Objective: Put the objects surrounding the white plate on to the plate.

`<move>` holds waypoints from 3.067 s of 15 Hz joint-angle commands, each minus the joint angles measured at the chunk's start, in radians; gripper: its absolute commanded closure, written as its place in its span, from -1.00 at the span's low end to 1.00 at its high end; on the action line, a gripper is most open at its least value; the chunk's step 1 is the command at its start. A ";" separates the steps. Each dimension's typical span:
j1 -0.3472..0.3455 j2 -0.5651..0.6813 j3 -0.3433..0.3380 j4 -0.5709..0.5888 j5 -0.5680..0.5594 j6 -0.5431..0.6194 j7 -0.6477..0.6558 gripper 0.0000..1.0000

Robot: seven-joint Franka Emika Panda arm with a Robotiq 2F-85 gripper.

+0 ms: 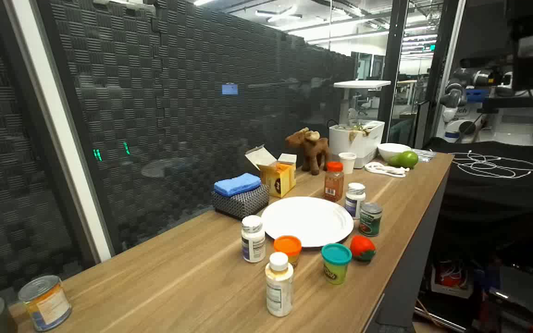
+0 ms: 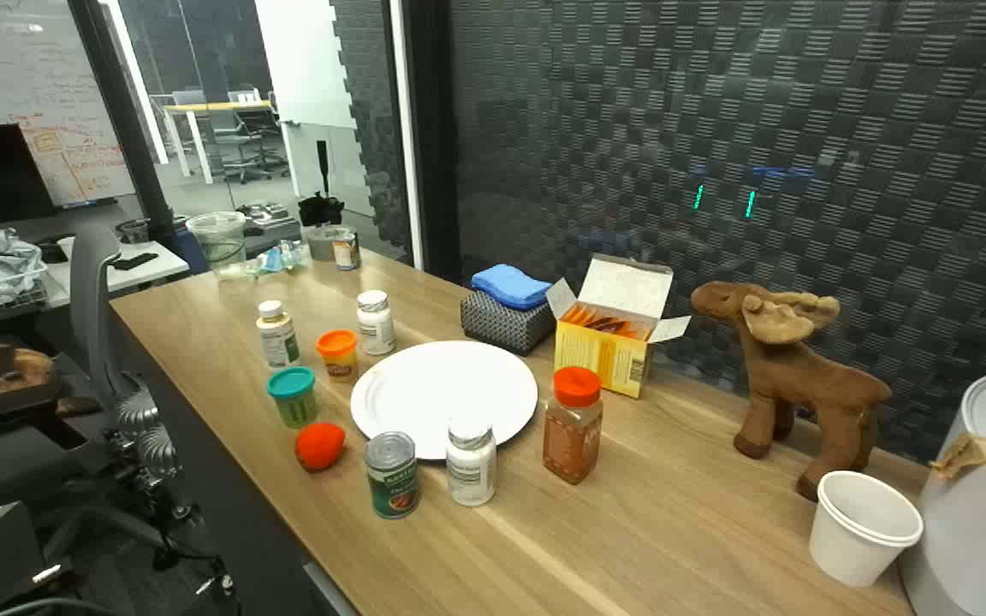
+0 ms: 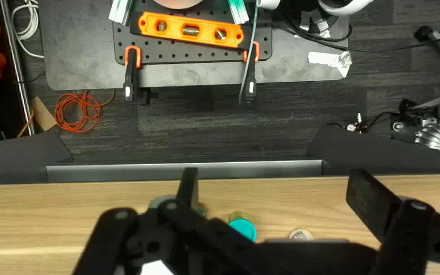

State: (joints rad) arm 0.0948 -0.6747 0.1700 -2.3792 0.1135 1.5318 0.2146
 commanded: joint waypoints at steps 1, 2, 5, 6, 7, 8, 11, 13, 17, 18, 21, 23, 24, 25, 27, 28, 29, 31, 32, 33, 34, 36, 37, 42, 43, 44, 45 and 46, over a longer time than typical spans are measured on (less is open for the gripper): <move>-0.004 0.000 0.002 0.007 0.001 -0.001 -0.002 -1.00; -0.004 -0.001 0.002 0.012 0.001 -0.001 -0.002 -1.00; -0.004 -0.005 0.002 0.017 0.001 -0.001 -0.002 -1.00; -0.004 -0.005 0.002 0.017 0.001 -0.001 -0.002 -1.00; -0.004 -0.005 0.002 0.017 0.001 -0.001 -0.002 -1.00; -0.004 -0.005 0.002 0.017 0.001 -0.001 -0.002 -1.00; -0.004 -0.005 0.002 0.017 0.001 -0.001 -0.002 -1.00; -0.005 0.014 0.011 0.022 -0.005 0.026 0.001 -1.00; -0.022 0.161 0.048 0.046 0.004 0.310 0.077 -1.00; -0.026 0.222 0.059 0.058 -0.004 0.385 0.104 -1.00; -0.042 0.404 0.084 0.109 -0.065 0.541 0.191 -1.00; -0.049 0.534 0.067 0.184 -0.112 0.552 0.222 -1.00; -0.050 0.595 0.053 0.233 -0.134 0.520 0.231 -1.00; -0.047 0.652 0.041 0.286 -0.151 0.471 0.235 -1.00; -0.034 0.750 0.011 0.376 -0.150 0.425 0.220 -1.00; -0.025 0.793 0.000 0.422 -0.140 0.397 0.206 -1.00; -0.018 0.833 -0.010 0.463 -0.132 0.373 0.198 -1.00; -0.006 0.903 -0.022 0.531 -0.112 0.336 0.165 -1.00; 0.000 0.930 -0.027 0.556 -0.110 0.331 0.160 -1.00; 0.008 0.949 -0.030 0.566 -0.108 0.347 0.159 -1.00; 0.018 0.964 -0.033 0.568 -0.114 0.386 0.167 -1.00; 0.035 0.991 -0.037 0.570 -0.115 0.424 0.174 -1.00; 0.043 1.001 -0.041 0.565 -0.120 0.447 0.181 -1.00; 0.074 1.053 -0.069 0.563 -0.139 0.536 0.205 -1.00; 0.079 1.061 -0.078 0.566 -0.147 0.551 0.211 -1.00; 0.082 1.070 -0.084 0.571 -0.149 0.563 0.214 -1.00; 0.086 1.074 -0.090 0.571 -0.151 0.576 0.218 -1.00; 0.088 1.081 -0.095 0.575 -0.149 0.583 0.218 -1.00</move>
State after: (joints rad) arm 0.1587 0.3829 0.1007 -1.8394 -0.0200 2.0909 0.4087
